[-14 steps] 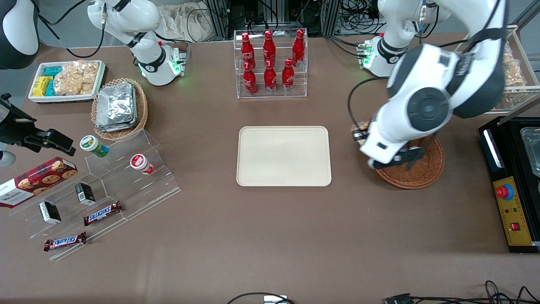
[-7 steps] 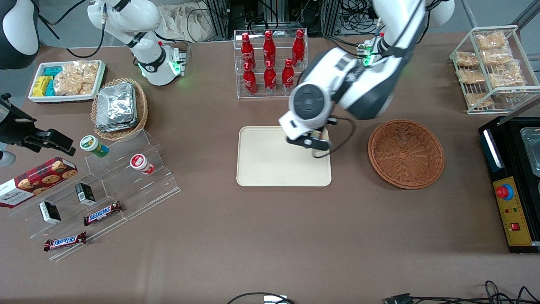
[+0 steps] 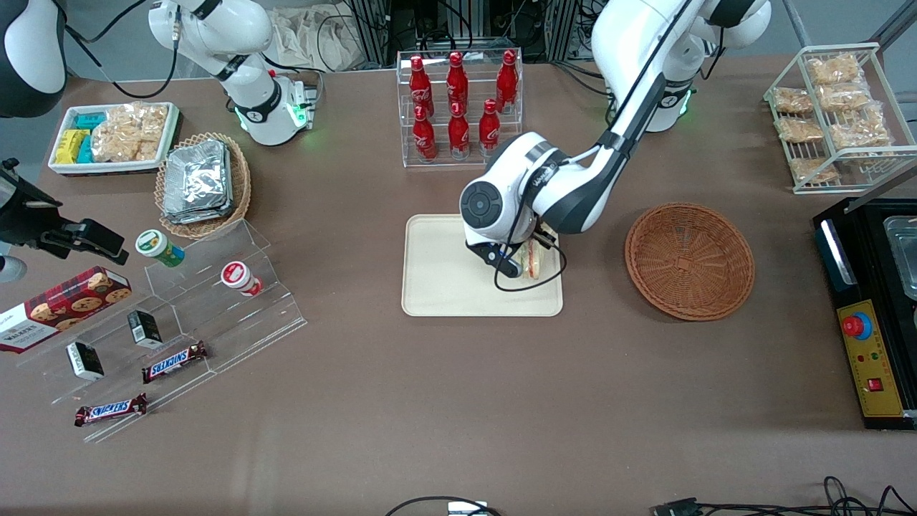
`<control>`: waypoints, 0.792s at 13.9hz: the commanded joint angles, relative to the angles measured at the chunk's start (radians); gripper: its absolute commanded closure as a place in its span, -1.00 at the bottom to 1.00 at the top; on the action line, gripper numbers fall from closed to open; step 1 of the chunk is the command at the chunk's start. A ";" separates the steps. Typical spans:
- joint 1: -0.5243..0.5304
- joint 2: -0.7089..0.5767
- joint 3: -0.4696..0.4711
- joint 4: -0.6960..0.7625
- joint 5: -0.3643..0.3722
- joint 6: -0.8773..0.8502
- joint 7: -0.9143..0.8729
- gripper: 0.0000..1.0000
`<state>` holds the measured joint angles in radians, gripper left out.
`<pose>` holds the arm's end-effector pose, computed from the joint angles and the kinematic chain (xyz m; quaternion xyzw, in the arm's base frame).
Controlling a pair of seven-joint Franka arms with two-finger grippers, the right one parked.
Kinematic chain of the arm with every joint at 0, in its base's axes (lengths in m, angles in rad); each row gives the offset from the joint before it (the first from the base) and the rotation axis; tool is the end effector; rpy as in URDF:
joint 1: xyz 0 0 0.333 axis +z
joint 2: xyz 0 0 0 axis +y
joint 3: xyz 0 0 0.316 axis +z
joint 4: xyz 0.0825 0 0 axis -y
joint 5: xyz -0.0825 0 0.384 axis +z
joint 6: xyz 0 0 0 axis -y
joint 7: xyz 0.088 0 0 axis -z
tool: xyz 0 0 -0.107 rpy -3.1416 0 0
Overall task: Place sandwich from basket to tray
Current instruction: 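Lift the sandwich and carry it over the cream tray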
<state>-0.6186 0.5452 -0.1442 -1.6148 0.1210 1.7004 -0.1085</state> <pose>0.4707 -0.4211 0.2834 -0.9162 0.3314 0.1958 0.1110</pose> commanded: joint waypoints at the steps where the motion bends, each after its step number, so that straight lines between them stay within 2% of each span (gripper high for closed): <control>1: 0.000 -0.022 0.005 -0.031 -0.003 0.036 0.004 1.00; 7: 0.033 0.027 0.008 -0.036 -0.125 0.102 -0.040 1.00; 11: 0.033 0.047 0.008 -0.109 -0.130 0.217 -0.083 1.00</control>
<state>-0.5863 0.5951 -0.1352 -1.6738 0.0026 1.8555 -0.1670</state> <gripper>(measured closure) 0.811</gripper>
